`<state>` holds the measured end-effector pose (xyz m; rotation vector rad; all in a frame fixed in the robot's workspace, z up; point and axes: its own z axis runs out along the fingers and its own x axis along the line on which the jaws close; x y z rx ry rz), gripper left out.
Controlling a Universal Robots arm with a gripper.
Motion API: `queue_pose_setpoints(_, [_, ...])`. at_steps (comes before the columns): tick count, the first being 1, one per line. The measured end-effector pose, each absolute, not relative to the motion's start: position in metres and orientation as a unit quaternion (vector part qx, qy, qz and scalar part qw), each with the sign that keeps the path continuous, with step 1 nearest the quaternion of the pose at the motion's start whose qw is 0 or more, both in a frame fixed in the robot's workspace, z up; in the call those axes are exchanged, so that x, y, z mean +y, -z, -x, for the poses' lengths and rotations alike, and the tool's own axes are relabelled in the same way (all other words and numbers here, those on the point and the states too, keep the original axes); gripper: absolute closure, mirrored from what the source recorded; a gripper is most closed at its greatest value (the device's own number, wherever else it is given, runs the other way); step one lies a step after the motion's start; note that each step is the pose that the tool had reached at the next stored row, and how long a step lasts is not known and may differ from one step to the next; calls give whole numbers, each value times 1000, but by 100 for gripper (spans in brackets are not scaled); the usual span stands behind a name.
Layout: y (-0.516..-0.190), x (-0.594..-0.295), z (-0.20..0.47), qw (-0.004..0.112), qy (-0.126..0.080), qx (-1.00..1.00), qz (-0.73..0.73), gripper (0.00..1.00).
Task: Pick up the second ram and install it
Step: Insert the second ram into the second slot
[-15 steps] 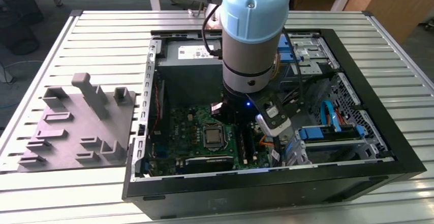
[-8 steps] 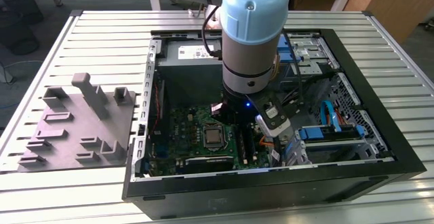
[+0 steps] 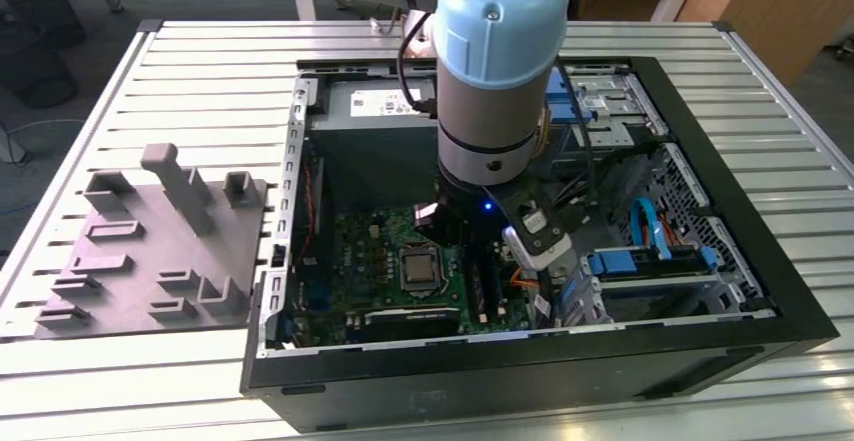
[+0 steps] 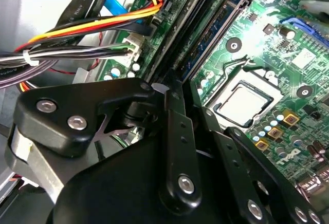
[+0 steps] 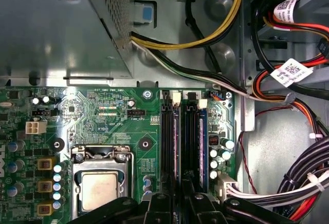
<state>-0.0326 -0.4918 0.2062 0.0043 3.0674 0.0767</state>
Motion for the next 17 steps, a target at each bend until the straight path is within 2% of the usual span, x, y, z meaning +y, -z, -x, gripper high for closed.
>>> queue_pose_setpoints(8, [-237,-491,33,37,-25,999,-1,79])
queue_pose_setpoints(9, [-241,-491,33,37,-25,999,-1,80])
queue_pose_setpoints(11, [-250,-491,33,37,-25,999,-1,90])
queue_pose_setpoints(17, [-256,-491,33,37,-25,999,-1,90])
